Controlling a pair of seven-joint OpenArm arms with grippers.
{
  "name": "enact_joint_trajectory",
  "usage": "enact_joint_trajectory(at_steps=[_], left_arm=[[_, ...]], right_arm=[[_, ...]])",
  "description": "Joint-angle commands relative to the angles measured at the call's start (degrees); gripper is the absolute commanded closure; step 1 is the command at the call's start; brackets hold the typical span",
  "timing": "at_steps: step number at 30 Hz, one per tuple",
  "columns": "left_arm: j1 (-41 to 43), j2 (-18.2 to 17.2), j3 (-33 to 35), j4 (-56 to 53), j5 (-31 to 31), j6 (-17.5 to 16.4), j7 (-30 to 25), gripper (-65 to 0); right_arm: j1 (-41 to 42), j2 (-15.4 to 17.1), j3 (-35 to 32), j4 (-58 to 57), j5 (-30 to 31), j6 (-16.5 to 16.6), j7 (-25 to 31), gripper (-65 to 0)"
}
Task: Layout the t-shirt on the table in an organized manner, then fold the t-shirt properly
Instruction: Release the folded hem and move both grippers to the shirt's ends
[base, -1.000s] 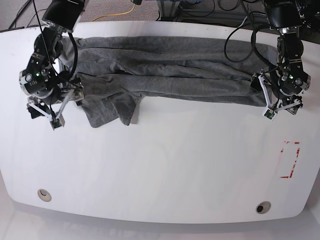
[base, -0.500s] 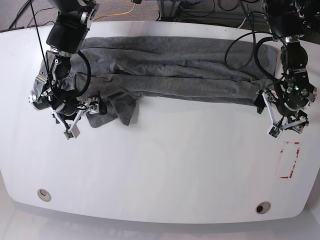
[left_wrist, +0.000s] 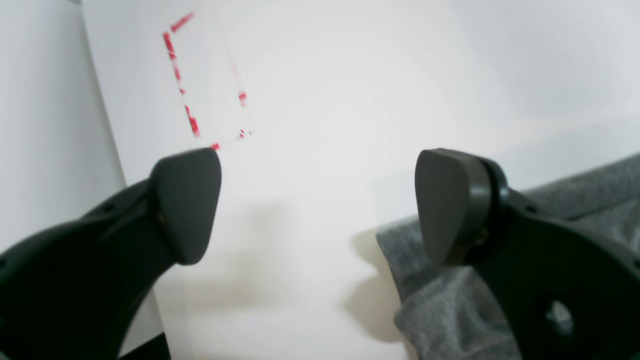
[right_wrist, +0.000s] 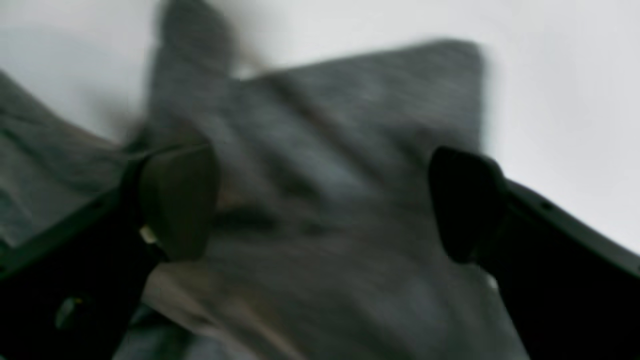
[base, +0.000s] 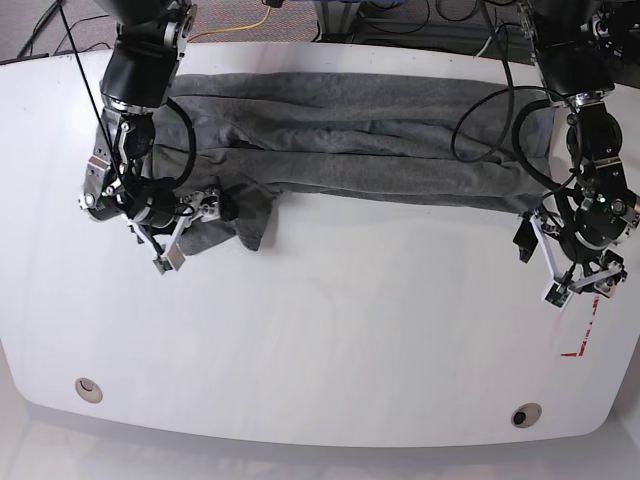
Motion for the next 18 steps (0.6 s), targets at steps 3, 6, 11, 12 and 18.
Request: enact_joint_trajectory(at_steps=[3, 6, 11, 12, 18], left_arm=[[-1.14, -0.79, -0.14, 0.75, 0.05, 0.17, -0.82, -55.6], [-1.05, -0.79, -0.14, 0.75, 0.05, 0.17, -0.82, -55.6], [-0.88, -0.79, -0.14, 0.75, 0.05, 0.17, -0.82, -55.6], [-0.88, -0.79, -0.14, 0.75, 0.05, 0.17, -0.82, -55.6], [0.00, -0.79, -0.14, 0.75, 0.05, 0.17, -1.53, -55.4]], right_arm=[[0.62, 0.66, 0.29, 1.01, 1.16, 0.30, 0.94, -62.9], [1.50, 0.84, 0.47, 1.28, 1.25, 0.30, 0.94, -62.9], [3.44, 2.07, 1.44, 1.28, 1.07, 0.30, 0.94, -62.9], [3.70, 2.42, 1.79, 1.28, 1.07, 0.30, 0.94, -62.9], [6.16, 3.56, 2.32, 0.40, 0.54, 0.30, 1.03, -62.9]])
